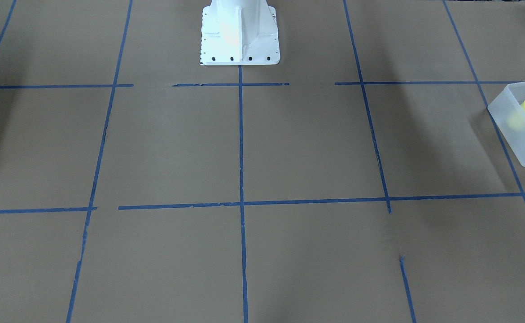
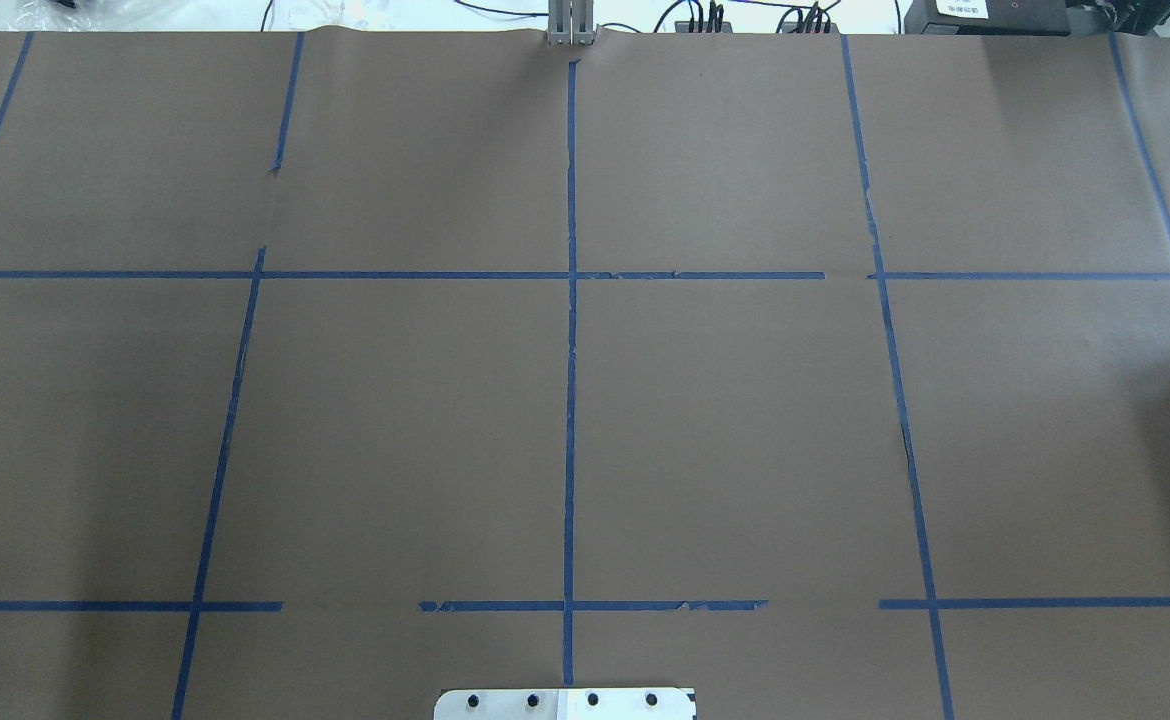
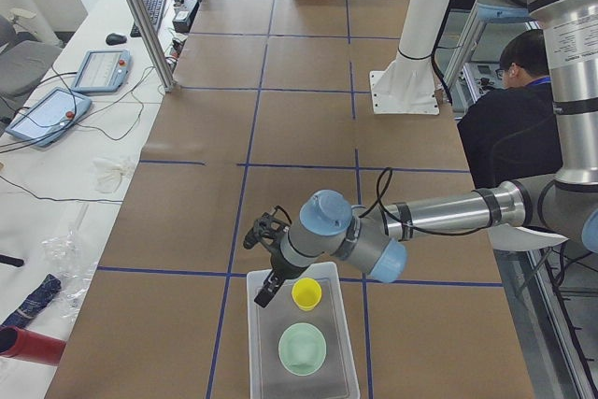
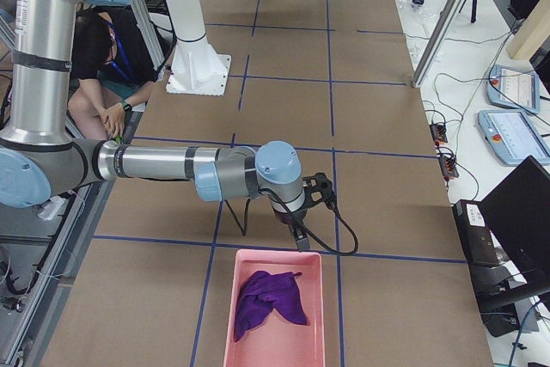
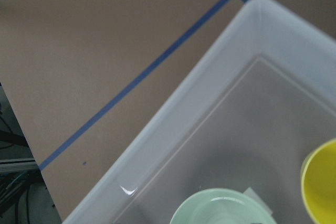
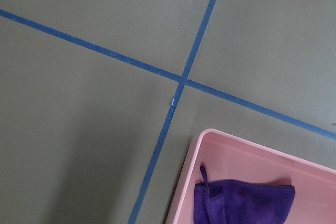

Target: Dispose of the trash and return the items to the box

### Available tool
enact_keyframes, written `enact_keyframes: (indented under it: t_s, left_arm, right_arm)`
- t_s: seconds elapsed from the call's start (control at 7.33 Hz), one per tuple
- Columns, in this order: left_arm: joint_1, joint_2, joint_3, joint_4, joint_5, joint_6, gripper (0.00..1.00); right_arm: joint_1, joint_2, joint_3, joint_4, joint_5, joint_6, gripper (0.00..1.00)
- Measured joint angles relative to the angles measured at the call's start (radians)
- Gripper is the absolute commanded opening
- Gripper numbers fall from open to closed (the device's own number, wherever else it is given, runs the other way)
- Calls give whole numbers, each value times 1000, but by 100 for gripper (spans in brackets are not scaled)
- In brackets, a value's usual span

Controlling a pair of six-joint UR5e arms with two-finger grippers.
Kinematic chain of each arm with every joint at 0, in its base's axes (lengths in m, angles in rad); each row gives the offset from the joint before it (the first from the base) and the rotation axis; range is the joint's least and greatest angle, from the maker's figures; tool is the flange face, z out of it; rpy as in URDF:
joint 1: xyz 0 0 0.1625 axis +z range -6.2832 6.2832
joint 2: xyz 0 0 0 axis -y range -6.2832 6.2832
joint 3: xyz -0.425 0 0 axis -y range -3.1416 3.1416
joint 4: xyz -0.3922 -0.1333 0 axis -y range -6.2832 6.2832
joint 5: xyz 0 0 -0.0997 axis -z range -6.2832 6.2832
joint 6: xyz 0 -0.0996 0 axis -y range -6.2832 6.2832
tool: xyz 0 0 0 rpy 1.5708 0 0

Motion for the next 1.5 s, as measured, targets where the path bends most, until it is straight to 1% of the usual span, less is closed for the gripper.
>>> enact_keyframes:
  t_s: [0.14,0.27,0.41,0.55,0.68,0.82,0.95,1.23,1.5]
  left_arm:
    - [-2,-31,-99,184,-8,-23,100]
    - [-2,-75,-143,372,-18,-30,100]
    - [0,-117,-137,535,-24,-33,100]
    - [-1,-143,-118,643,-27,-34,100]
    - [-1,-144,-103,693,-34,-33,100]
    - [-1,-125,-94,708,-59,-29,100]
    - [-2,-98,-95,692,-91,-6,100]
    - [-4,-58,-102,649,-131,51,100]
    - [-6,-50,-114,644,-143,60,100]
  right_arm:
    - [-1,-1,0,-1,29,12,100]
    - [-2,-3,1,-3,48,10,100]
    - [-6,-10,1,-6,55,6,100]
    - [-15,-22,-2,-18,57,4,100]
    - [-25,-34,-4,-61,62,4,100]
    - [-30,-41,4,-125,65,4,100]
    - [-31,-50,25,-167,65,1,100]
    - [-38,-73,68,-193,52,-6,100]
    - [-42,-84,87,-195,41,-7,100]
